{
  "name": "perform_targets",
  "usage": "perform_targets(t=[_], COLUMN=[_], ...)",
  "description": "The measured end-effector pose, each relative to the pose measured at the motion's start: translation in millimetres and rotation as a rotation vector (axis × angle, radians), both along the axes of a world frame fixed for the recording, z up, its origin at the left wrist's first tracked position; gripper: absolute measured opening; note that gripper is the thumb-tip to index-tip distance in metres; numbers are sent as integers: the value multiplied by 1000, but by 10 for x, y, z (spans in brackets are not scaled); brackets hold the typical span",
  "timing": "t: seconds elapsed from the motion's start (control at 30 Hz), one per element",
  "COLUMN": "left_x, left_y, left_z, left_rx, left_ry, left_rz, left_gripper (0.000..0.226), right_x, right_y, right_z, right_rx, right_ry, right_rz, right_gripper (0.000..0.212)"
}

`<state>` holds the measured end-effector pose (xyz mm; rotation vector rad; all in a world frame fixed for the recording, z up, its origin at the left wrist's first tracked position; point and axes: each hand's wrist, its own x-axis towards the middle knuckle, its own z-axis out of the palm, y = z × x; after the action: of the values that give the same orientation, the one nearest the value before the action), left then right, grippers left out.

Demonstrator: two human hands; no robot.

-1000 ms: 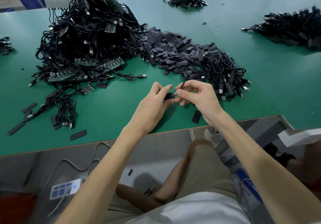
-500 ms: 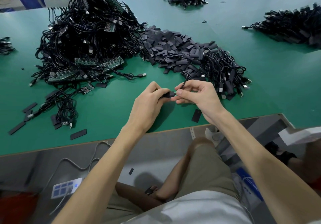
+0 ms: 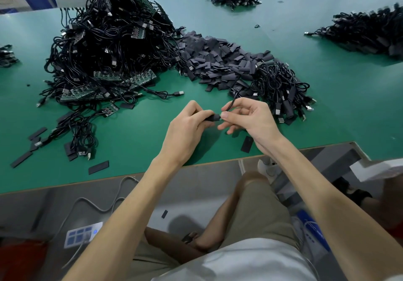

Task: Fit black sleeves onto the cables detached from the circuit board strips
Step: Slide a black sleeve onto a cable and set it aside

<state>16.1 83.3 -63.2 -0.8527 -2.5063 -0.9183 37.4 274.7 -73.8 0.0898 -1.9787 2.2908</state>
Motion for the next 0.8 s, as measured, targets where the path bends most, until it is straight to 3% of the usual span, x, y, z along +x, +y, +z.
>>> perform_targets(t=[0.37, 0.8], left_x=[1, -37], left_y=[6, -6], left_z=[-6, 0], left_rx=[-46, 121], left_ry=[-34, -153], left_rz=[-68, -57], left_gripper=[19, 25], right_x=[6, 4], right_y=[-9, -11], right_z=[-17, 1], right_rx=[16, 56], right_ry=[-2, 36], right_rz=[8, 52], right_gripper=[11, 12])
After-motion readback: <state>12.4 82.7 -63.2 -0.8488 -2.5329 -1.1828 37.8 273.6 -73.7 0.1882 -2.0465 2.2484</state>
